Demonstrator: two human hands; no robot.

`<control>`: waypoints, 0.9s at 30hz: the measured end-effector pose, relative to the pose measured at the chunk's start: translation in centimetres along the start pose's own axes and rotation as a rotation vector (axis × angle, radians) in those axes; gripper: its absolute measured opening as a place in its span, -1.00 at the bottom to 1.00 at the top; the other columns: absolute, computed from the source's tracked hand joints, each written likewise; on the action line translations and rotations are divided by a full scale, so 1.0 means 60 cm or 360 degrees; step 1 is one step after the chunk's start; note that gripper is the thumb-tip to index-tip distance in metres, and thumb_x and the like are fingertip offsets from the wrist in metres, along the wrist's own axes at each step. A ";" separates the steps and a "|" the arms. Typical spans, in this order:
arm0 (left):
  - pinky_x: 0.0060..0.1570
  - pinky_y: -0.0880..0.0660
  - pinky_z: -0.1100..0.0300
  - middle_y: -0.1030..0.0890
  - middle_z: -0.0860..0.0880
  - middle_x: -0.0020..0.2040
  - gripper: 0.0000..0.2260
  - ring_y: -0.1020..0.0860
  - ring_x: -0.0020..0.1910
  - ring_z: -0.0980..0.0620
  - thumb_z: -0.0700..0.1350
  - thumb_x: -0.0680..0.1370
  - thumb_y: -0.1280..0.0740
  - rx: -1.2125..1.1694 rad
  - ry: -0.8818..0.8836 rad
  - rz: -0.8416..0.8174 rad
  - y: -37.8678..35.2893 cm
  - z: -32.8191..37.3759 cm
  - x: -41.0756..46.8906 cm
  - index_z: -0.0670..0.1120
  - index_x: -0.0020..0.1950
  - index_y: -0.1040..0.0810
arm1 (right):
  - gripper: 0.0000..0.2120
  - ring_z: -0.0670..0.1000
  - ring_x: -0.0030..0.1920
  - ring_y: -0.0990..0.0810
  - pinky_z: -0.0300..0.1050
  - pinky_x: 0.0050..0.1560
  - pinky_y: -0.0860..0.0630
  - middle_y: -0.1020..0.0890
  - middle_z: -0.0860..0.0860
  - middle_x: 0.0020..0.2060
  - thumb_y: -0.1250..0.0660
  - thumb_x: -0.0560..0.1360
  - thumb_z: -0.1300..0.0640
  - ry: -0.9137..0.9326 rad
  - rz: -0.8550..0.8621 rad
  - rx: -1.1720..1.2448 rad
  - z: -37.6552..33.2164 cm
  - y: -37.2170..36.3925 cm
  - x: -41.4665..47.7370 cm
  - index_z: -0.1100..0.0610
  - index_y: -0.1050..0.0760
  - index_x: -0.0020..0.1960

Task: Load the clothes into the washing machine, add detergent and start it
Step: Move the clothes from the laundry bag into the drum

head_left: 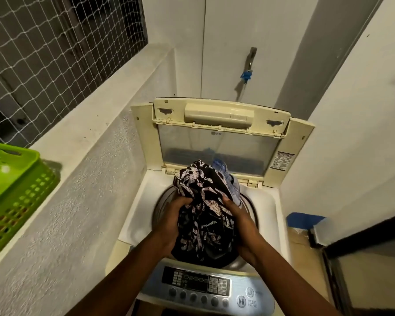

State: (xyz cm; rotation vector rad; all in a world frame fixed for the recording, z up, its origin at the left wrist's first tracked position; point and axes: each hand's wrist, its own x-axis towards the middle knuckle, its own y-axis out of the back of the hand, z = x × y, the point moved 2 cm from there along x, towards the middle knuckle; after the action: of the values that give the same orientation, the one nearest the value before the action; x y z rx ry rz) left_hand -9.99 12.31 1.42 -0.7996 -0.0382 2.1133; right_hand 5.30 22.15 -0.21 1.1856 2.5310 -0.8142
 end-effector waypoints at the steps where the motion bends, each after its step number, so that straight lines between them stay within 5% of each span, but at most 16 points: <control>1: 0.32 -0.51 -0.19 -0.73 -0.16 0.14 -0.77 -0.65 0.21 -0.24 -0.04 0.57 -0.34 0.0028 0.0022 -0.0008 0.004 -0.006 0.009 -0.02 0.15 -0.71 | -0.54 0.18 0.32 -0.67 0.27 0.45 -0.48 -0.70 0.10 0.30 -0.39 0.60 -0.20 -0.0038 0.0013 -0.0022 0.009 0.006 0.005 -0.09 -0.54 0.46; 7: 0.03 -0.56 0.01 -0.73 -0.08 0.07 -0.75 -0.66 0.10 -0.10 0.00 0.60 -0.33 0.0310 0.0197 -0.0042 0.024 -0.032 0.053 -0.02 0.25 -0.61 | -0.24 0.17 0.37 -0.62 0.33 0.42 -0.49 -0.65 0.02 0.38 -0.58 0.38 -0.31 -0.0164 0.0275 -0.0276 0.062 0.054 0.055 -0.22 -0.41 0.50; 10: 0.03 -0.55 0.00 -0.69 -0.07 0.08 -0.76 -0.63 0.07 -0.06 -0.01 0.62 -0.31 0.0417 0.0283 -0.0004 0.039 -0.048 0.078 0.02 0.27 -0.57 | -0.55 0.12 0.10 -0.75 0.07 0.09 -0.70 -0.75 0.11 0.16 -0.48 0.55 -0.04 -0.0242 0.0400 -0.0408 0.063 0.067 0.056 0.05 -0.54 0.39; 12: 0.08 -0.54 -0.02 -0.66 -0.07 0.11 -0.81 -0.61 0.09 -0.08 0.01 0.61 -0.33 0.0493 0.0330 0.0045 0.049 -0.061 0.094 0.10 0.22 -0.54 | -0.75 0.08 -0.19 -0.72 -0.16 -0.31 -0.62 -0.77 0.15 -0.09 -0.41 0.61 0.08 -0.0336 0.0492 -0.0514 0.069 0.081 0.060 0.21 -0.65 0.20; 14: 0.13 -0.54 -0.02 -0.61 -0.06 0.21 -0.78 -0.57 0.15 -0.07 0.00 0.61 -0.34 0.0545 0.0333 0.0083 0.057 -0.070 0.108 0.13 0.25 -0.49 | -0.82 0.03 -0.34 -0.61 -0.22 -0.46 -0.46 -0.69 0.11 -0.29 -0.39 0.61 0.13 -0.0385 0.0561 -0.0574 0.072 0.089 0.060 0.25 -0.66 0.03; 16: 0.25 -0.51 -0.08 -0.55 -0.07 0.34 -0.59 -0.53 0.27 -0.09 0.03 0.59 -0.37 0.0595 0.0309 0.0104 0.064 -0.077 0.127 0.07 0.43 -0.42 | -0.87 0.02 -0.30 -0.56 -0.21 -0.39 -0.41 -0.64 0.10 -0.28 -0.40 0.61 0.14 -0.0398 0.0591 -0.0570 0.077 0.095 0.069 0.20 -0.65 0.01; 20: 0.20 -0.52 -0.07 -0.55 -0.09 0.33 -0.62 -0.53 0.26 -0.10 0.00 0.64 -0.33 0.0568 0.0293 0.0145 0.061 -0.081 0.161 -0.01 0.45 -0.44 | -0.87 0.01 -0.26 -0.54 -0.14 -0.26 -0.44 -0.61 0.09 -0.19 -0.39 0.61 0.11 -0.0427 0.0549 -0.0454 0.074 0.095 0.097 0.16 -0.62 0.07; 24: -0.01 -0.57 0.03 -0.60 -0.11 0.30 -0.79 -0.58 0.10 -0.08 -0.08 0.66 -0.29 0.0386 0.0266 0.0206 0.042 -0.081 0.205 -0.05 0.29 -0.55 | -0.89 -0.04 -0.28 -0.57 -0.09 -0.21 -0.53 -0.67 -0.01 -0.29 -0.32 0.66 0.18 -0.0463 0.0561 -0.0134 0.068 0.084 0.141 0.10 -0.63 0.03; 27: 0.13 -0.54 -0.02 -0.61 -0.09 0.28 -0.89 -0.57 0.15 -0.07 -0.09 0.67 -0.28 0.0288 0.0280 0.0234 0.027 -0.080 0.241 0.03 0.15 -0.57 | -0.88 -0.03 -0.16 -0.54 -0.06 -0.07 -0.52 -0.61 0.02 -0.12 -0.30 0.67 0.12 -0.0499 0.0566 0.0062 0.068 0.077 0.182 0.02 -0.62 0.03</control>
State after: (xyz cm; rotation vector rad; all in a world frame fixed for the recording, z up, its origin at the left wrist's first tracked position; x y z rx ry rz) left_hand -14.70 20.68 -10.52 -0.8978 0.3103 2.1379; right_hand 1.64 29.13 -9.96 1.3478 1.9902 -0.8797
